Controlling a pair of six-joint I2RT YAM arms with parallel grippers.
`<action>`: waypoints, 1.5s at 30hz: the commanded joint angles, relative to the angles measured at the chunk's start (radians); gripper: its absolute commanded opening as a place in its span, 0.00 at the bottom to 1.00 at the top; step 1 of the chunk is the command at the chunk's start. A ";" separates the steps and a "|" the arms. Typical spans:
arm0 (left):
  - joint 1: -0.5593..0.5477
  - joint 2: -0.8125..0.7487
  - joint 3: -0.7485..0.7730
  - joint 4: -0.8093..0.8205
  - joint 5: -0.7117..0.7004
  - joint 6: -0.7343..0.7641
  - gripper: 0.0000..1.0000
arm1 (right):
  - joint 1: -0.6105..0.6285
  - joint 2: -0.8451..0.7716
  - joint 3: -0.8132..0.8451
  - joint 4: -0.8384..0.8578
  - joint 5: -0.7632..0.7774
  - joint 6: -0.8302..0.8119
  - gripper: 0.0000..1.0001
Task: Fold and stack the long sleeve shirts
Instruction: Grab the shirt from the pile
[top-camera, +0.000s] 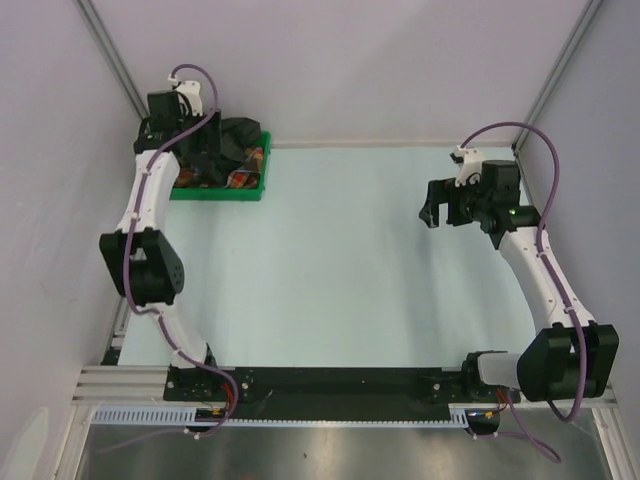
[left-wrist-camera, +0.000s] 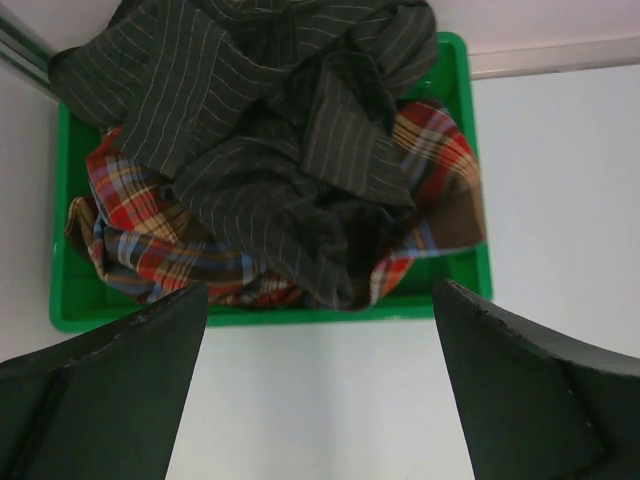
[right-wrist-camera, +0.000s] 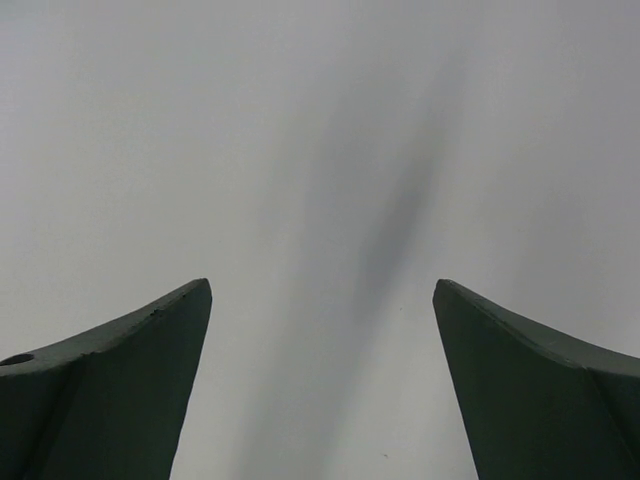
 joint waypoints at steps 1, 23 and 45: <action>0.010 0.159 0.132 0.067 -0.023 0.061 0.99 | -0.066 -0.009 0.030 0.018 -0.101 0.009 1.00; 0.010 0.659 0.557 0.158 -0.034 0.168 0.79 | -0.103 0.016 0.053 -0.041 -0.118 -0.018 1.00; 0.015 0.466 0.589 0.089 -0.011 0.113 0.00 | -0.125 0.027 0.064 -0.044 -0.155 0.000 1.00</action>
